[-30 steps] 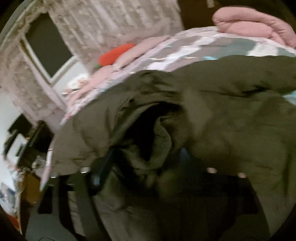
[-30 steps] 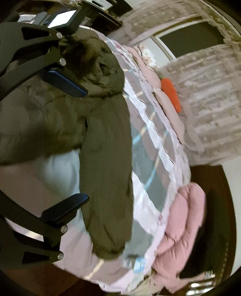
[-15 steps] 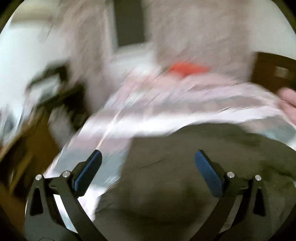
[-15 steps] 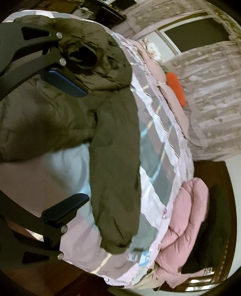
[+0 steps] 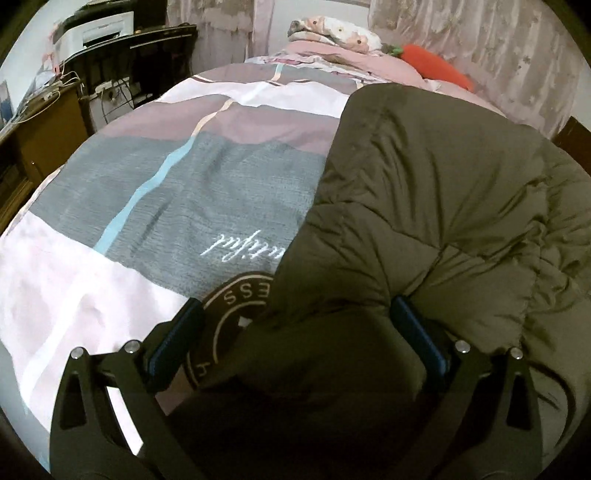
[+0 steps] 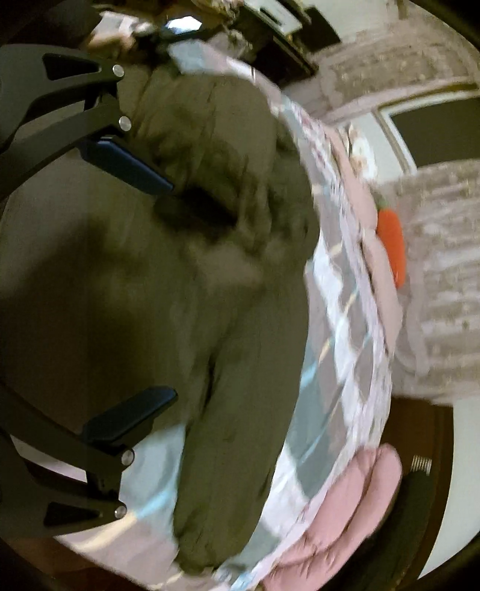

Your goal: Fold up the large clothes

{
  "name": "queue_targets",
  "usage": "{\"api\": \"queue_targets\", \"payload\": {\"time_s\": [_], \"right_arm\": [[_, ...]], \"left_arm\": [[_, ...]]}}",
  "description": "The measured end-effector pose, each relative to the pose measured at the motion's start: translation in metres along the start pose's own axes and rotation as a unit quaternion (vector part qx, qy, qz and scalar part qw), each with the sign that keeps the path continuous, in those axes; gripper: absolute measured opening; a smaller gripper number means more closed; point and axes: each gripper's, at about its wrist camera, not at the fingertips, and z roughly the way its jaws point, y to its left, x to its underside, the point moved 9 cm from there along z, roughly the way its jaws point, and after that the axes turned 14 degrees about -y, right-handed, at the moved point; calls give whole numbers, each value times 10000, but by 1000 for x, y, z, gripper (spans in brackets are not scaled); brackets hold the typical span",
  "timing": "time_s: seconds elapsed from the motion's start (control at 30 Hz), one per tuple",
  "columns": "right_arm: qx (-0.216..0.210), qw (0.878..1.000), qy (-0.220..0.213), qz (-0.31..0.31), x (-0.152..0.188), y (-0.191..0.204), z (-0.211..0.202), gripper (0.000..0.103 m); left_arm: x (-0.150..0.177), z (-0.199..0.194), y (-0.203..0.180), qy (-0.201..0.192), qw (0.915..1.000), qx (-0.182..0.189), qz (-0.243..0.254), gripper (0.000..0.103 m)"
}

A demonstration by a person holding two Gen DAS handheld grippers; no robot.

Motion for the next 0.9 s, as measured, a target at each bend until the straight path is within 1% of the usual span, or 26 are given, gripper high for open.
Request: {"api": "queue_targets", "payload": {"time_s": [0.1,0.17,0.2,0.23,0.3,0.33,0.4,0.43,0.5,0.53,0.57,0.63,0.67,0.73,0.77,0.8,0.83,0.9], "right_arm": [[-853,9962,-49,-194,-14,96,22,102],[-1640,9860,82,-302,-11,168,45,102],[-1769,9834,225,-325,-7,189,56,102],[-1726,9823,590,-422,7,216,81,102],[-1477,9798,1213,-585,31,242,117,102],[-1126,9812,1383,-739,43,243,135,102],[-361,9864,1331,-897,51,226,159,102],[-193,9872,1293,-911,55,215,168,102],[-170,9868,1177,-1098,58,201,172,102],[-173,9861,1058,-1266,57,194,169,102],[-88,9859,926,-1393,57,188,164,102],[345,9850,574,-1593,50,156,149,102],[475,9855,515,-1547,48,141,145,102],[894,9867,496,-1268,42,89,137,102],[718,9909,533,-1008,41,65,138,102],[534,9930,574,-878,42,52,138,102],[553,9925,615,-897,44,38,139,102],[524,9907,572,-1119,50,33,139,102]], "left_arm": [[0,1,-5,-50,9999,-93,114,101],[-1,2,-8,-62,9997,-147,186,101],[-3,1,-9,-67,9996,-161,203,101],[-3,1,-10,-74,9996,-181,223,101],[-5,-2,-10,-93,9994,-213,248,101],[-5,-3,-8,-93,9995,-221,218,101],[-4,-5,-6,-103,9993,-294,197,101],[-5,-6,-7,-113,9992,-302,215,101],[-5,-6,-7,-119,9995,-239,181,101],[-5,-5,-7,-121,9996,-220,161,101],[-5,-4,-6,-119,9996,-216,152,101],[-5,-4,-7,-119,9995,-227,164,101],[-5,-4,-6,-120,9995,-223,161,101],[-6,-5,-6,-120,9995,-224,160,101],[-6,-5,-7,-126,9996,-192,158,101],[-6,-5,-8,-139,9996,-167,177,101],[-6,-6,-11,-160,9995,-150,236,101],[-7,-7,-16,-193,9990,-184,368,101]]}}
